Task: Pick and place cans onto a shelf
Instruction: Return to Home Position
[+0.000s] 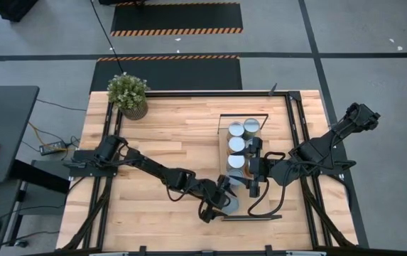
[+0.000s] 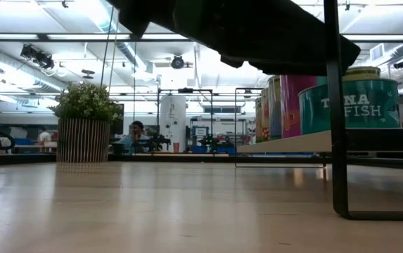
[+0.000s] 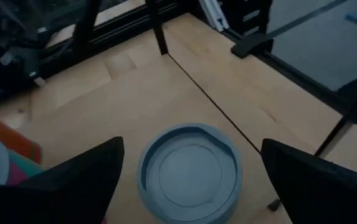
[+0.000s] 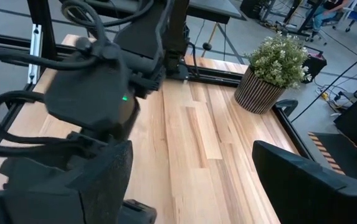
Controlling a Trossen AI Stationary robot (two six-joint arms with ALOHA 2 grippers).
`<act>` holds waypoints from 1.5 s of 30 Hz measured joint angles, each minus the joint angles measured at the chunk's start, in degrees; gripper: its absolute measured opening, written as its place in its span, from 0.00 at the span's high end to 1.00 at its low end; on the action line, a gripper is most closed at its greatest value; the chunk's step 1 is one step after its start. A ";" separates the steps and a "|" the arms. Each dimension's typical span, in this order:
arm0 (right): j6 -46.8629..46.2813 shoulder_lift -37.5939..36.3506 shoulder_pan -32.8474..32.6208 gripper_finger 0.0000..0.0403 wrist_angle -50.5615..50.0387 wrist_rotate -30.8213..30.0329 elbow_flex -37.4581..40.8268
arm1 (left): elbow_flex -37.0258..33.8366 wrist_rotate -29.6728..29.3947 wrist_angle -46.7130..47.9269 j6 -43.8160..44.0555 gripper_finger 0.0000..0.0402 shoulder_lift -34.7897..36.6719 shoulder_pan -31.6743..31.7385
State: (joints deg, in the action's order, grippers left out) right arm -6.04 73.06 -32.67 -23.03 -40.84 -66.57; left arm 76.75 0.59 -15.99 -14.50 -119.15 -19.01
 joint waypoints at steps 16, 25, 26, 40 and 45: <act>-0.24 0.00 0.00 0.16 -0.19 -0.01 0.00 | 0.00 -14.26 4.62 0.33 0.04 0.02 -1.00; -0.22 0.00 0.00 0.16 -0.19 -0.02 0.00 | 0.00 -14.55 4.35 -0.13 0.04 0.02 -2.04; -0.22 0.00 0.00 0.16 -0.21 0.00 0.00 | 0.00 -14.49 4.33 -0.89 0.04 0.03 -2.46; 0.56 -0.49 -1.17 0.16 -1.74 -0.04 2.95 | 0.07 -23.27 25.97 -1.91 0.04 10.25 -5.78; 0.15 -1.26 -2.00 0.16 3.68 -0.14 8.15 | -3.03 -11.28 28.98 -0.13 0.04 15.25 -3.90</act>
State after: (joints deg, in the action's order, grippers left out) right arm -5.89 71.79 -34.66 -19.35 -40.98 -58.42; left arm 73.72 -10.69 12.99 -14.63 -103.90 -22.90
